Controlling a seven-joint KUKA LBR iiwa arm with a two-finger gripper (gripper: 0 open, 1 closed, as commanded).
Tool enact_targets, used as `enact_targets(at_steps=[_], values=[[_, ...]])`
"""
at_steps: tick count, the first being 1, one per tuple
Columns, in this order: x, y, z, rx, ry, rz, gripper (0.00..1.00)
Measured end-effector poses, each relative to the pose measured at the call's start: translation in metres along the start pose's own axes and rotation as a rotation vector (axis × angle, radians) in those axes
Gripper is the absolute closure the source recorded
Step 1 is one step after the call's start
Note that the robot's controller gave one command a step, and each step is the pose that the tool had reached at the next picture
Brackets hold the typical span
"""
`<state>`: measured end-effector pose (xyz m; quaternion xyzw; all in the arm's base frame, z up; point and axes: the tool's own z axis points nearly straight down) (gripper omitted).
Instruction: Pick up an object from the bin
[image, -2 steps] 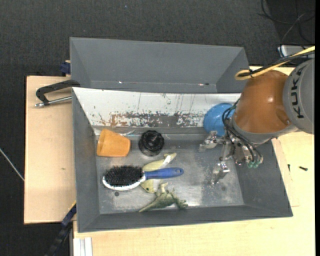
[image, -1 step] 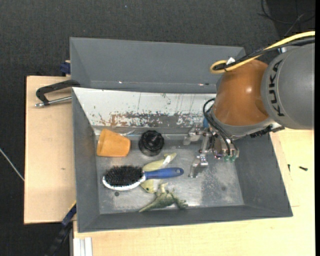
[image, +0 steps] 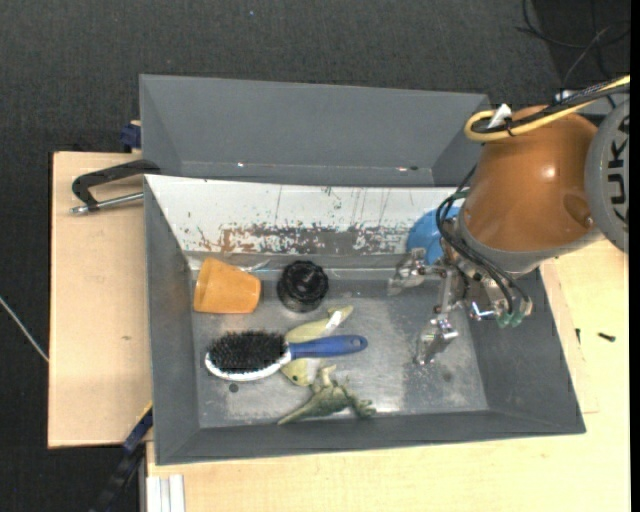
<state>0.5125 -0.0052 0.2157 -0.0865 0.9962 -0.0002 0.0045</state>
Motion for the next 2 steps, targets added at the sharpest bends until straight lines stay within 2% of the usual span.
enact_targets(at_steps=[1, 2], values=[[-0.0293, 0.0476, 0.1361, -0.003, 0.011, -0.008, 0.0], [-0.0296, 0.0467, 0.1332, -0.002, 0.007, -0.006, 1.0]])
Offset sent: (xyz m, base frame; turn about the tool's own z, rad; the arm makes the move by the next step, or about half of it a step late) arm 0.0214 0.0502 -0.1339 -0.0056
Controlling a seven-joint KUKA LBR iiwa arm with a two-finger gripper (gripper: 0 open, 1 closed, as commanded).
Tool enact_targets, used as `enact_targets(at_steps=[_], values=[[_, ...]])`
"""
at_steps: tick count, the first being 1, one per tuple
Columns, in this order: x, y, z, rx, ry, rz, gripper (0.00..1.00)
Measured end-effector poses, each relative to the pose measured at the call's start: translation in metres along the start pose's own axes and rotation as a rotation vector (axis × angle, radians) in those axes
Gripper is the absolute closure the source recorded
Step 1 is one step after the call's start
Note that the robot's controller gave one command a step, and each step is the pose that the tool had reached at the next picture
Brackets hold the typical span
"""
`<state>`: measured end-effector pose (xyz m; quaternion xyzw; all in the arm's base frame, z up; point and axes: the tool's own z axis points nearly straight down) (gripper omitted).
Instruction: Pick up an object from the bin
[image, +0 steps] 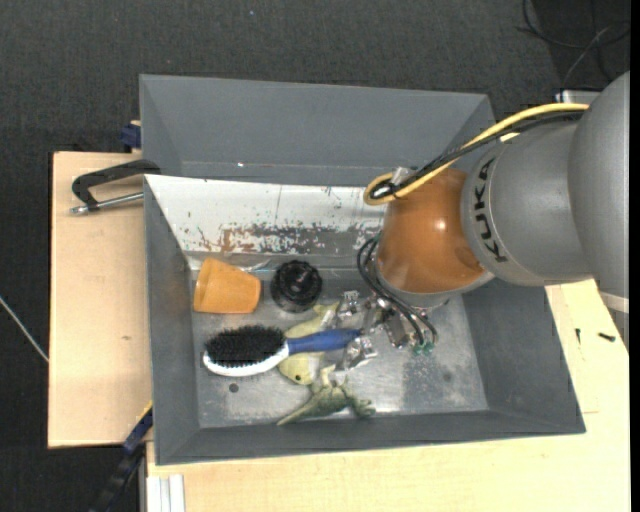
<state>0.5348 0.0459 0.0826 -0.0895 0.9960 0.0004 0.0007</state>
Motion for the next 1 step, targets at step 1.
enact_targets(at_steps=[1], values=[[-0.0022, 0.0328, -0.137, 0.0, -0.011, -0.01, 1.0]])
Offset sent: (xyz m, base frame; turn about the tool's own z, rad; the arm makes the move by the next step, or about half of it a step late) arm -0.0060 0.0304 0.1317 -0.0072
